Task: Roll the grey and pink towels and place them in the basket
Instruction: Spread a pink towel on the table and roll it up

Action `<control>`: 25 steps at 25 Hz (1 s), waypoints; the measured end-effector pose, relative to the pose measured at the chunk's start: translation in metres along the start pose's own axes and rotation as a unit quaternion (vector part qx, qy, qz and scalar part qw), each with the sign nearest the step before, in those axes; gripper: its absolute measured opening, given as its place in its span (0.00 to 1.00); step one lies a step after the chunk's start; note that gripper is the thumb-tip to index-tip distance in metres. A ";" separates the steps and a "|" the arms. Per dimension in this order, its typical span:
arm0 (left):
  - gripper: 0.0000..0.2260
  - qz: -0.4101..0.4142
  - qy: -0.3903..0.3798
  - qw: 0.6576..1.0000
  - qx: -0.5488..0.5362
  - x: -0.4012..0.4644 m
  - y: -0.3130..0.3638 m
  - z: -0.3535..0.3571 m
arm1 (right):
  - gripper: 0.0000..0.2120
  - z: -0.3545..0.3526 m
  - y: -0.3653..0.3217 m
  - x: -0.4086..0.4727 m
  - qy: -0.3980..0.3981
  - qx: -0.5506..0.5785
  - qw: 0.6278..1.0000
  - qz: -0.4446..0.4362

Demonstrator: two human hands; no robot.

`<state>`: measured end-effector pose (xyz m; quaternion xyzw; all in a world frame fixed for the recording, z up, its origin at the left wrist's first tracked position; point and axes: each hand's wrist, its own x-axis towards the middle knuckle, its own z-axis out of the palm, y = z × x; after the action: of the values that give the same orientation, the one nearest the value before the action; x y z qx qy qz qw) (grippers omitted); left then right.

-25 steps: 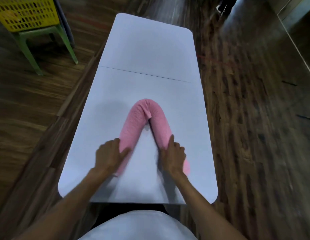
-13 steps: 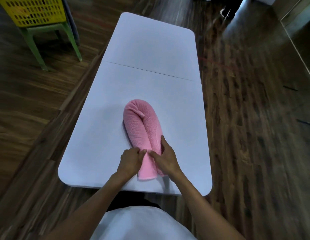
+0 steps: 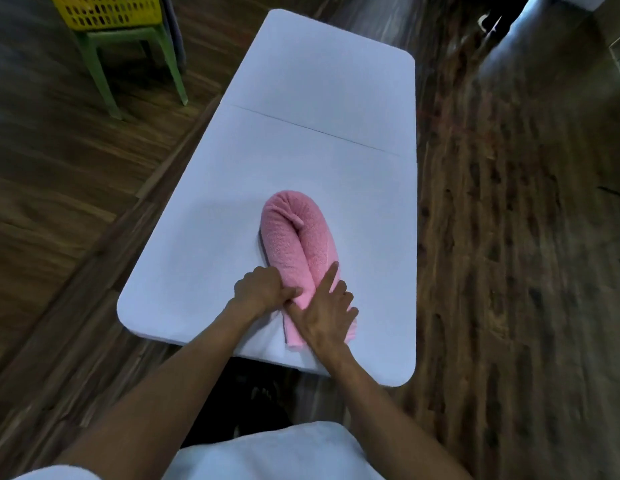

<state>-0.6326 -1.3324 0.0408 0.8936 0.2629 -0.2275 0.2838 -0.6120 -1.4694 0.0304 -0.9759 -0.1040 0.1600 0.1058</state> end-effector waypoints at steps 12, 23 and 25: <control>0.17 0.060 0.270 0.957 0.091 -0.002 -0.202 -0.072 | 0.47 0.031 -0.169 0.014 0.015 0.049 0.998 -0.036; 0.18 -0.052 0.266 0.961 0.059 0.008 -0.437 -0.220 | 0.44 0.100 -0.457 0.023 -0.021 0.033 0.994 -0.104; 0.18 -0.062 0.265 0.961 0.049 0.031 -0.461 -0.245 | 0.44 0.110 -0.496 0.047 -0.033 0.039 0.992 -0.114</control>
<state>-0.8225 -0.8451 0.0247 0.9166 0.3723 -0.0124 0.1454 -0.6897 -0.9649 0.0338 -0.9471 -0.2117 0.1826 0.1575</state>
